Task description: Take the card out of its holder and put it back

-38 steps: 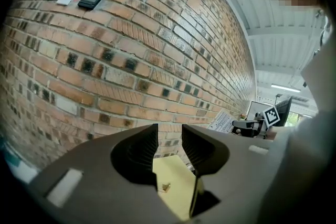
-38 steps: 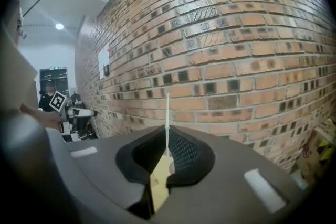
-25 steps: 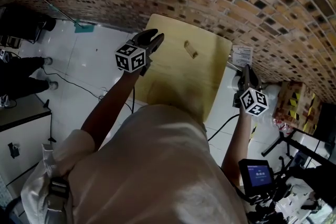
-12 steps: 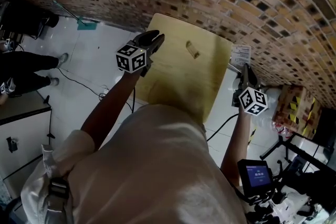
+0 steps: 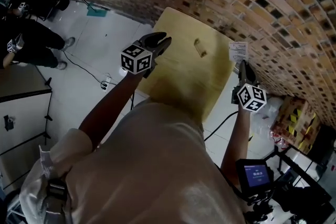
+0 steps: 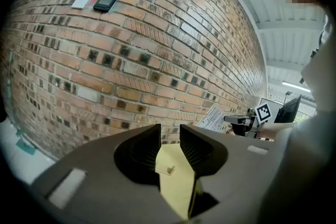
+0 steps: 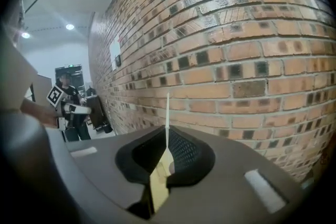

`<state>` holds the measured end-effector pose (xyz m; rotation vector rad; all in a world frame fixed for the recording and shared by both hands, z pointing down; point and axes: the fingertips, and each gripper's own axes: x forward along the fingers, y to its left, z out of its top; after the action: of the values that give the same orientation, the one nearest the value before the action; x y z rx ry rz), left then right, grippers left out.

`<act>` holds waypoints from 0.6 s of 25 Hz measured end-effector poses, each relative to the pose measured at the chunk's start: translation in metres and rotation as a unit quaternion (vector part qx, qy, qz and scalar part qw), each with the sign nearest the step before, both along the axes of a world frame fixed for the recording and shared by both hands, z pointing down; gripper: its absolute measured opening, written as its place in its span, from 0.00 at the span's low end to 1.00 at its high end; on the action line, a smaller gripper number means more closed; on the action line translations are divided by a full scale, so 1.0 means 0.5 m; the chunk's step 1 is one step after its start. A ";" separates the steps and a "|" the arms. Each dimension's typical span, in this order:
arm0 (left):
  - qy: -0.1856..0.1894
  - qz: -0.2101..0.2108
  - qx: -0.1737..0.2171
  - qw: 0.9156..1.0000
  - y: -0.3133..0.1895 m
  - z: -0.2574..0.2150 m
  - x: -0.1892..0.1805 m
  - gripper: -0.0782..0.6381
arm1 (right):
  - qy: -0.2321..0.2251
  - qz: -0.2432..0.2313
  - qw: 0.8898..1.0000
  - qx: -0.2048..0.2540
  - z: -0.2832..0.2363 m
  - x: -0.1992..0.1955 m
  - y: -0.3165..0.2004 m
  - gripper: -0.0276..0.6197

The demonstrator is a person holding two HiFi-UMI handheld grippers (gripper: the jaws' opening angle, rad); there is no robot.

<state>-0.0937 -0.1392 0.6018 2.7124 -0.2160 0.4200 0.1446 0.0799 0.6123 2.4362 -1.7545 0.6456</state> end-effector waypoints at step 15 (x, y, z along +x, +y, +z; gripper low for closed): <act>-0.033 -0.018 -0.001 0.999 0.060 0.029 -0.032 0.29 | -0.016 -0.110 0.993 -0.031 0.099 -0.044 -0.140 0.06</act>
<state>-0.1098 -0.1091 0.6162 2.6906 -0.2828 0.4979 0.1227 0.0097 0.6618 2.1613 -1.9466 0.7067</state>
